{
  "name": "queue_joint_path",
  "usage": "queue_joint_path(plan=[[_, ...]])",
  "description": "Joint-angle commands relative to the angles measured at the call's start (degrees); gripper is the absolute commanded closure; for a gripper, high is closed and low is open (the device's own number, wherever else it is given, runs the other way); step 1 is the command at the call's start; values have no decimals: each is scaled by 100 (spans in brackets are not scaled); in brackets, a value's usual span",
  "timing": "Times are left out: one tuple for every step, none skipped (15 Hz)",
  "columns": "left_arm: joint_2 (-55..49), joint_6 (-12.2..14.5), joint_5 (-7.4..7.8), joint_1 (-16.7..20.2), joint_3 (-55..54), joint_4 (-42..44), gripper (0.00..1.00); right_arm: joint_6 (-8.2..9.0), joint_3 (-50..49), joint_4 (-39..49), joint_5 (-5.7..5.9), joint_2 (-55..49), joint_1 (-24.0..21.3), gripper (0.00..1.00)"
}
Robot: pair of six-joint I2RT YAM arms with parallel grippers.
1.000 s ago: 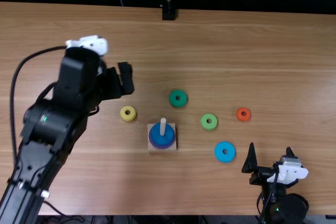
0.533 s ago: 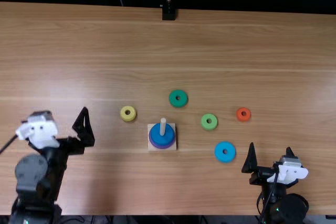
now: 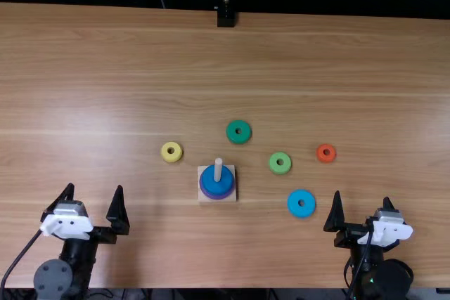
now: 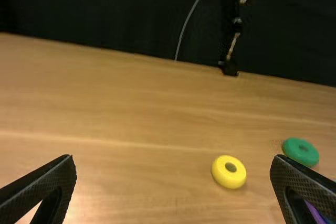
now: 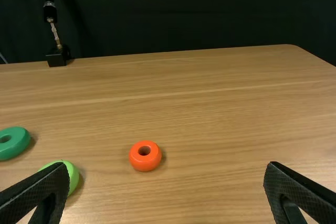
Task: Build the Hanoi tower: stack the rings onto the peg from bottom to top in this color order: purple, dark blue, light blue, dark green, light green, yellow, orange.
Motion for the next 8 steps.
queue_joint_path(plan=[[-188, 392, 54, -3, -180, -36, 0, 19, -199, -59, 5, -68, -36, 0], [-258, 402, 54, -12, -250, -36, 0, 19, -191, -59, 5, -68, -36, 0], [-372, 434, 43, -29, -285, -100, 0, 19, -191, -59, 5, -68, -36, 0], [-434, 445, 54, -38, -285, -195, 0, 19, -191, -59, 16, -68, -36, 0], [-434, 434, 64, -29, -285, -226, 0, 19, -191, -59, 16, -68, -36, 0], [-434, 445, 54, -21, -285, -226, 0, 19, -191, -59, 5, -68, -36, 0], [-434, 434, 32, -21, -285, -205, 0, 19, -191, -59, 5, -68, -36, 0], [-434, 434, -10, -12, -285, -195, 0, 19, -191, -59, 5, -68, -36, 0]])
